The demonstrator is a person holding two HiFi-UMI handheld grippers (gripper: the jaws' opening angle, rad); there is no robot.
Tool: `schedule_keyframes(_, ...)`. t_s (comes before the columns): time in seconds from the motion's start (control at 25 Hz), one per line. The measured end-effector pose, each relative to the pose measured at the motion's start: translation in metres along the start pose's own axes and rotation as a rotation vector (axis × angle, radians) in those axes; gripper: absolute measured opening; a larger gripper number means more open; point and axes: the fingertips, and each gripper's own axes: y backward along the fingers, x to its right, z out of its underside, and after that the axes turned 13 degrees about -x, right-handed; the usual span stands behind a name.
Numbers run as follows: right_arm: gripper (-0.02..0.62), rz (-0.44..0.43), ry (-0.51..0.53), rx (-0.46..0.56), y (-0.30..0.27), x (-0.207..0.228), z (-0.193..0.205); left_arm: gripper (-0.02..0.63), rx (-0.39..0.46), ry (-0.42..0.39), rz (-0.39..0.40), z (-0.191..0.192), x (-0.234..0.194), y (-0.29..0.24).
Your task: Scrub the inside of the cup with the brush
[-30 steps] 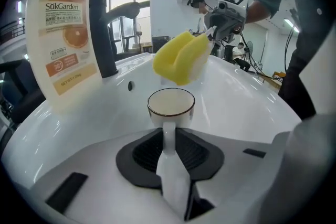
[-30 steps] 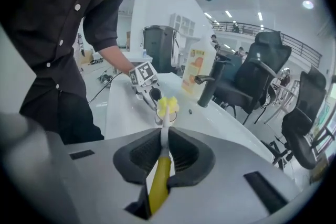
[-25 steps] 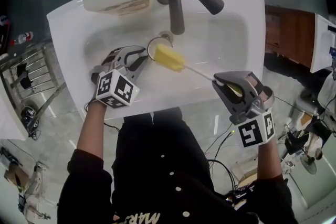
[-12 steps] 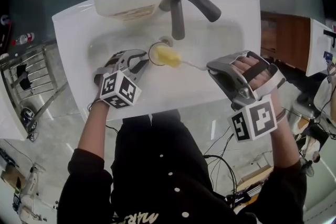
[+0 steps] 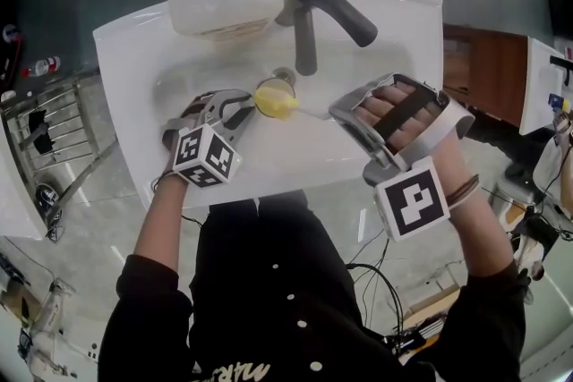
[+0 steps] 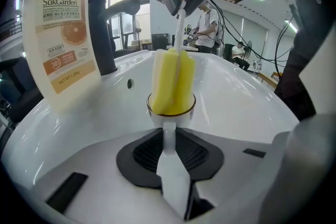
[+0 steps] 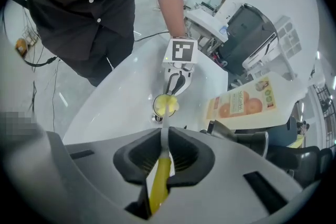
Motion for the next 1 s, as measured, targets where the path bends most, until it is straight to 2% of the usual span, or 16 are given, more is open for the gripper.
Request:
schedule_keyframes(0.52,0.048,-0.021,0.057,-0.019,-0.006,-0.004,0.007,0.091,0.001,0.015,0.013,-0.002,-0.001,-0.001)
schedule_keyframes(0.84,0.048,-0.007,0.123,-0.017,-0.025,-0.001,-0.014,0.091,-0.002,0.018,0.011,-0.003,-0.002,-0.001)
schedule_keyframes(1.0,0.048,-0.027,0.112,-0.03,-0.036,-0.001,-0.021,0.091,-0.004,0.017,0.01,-0.004,-0.003,-0.001)
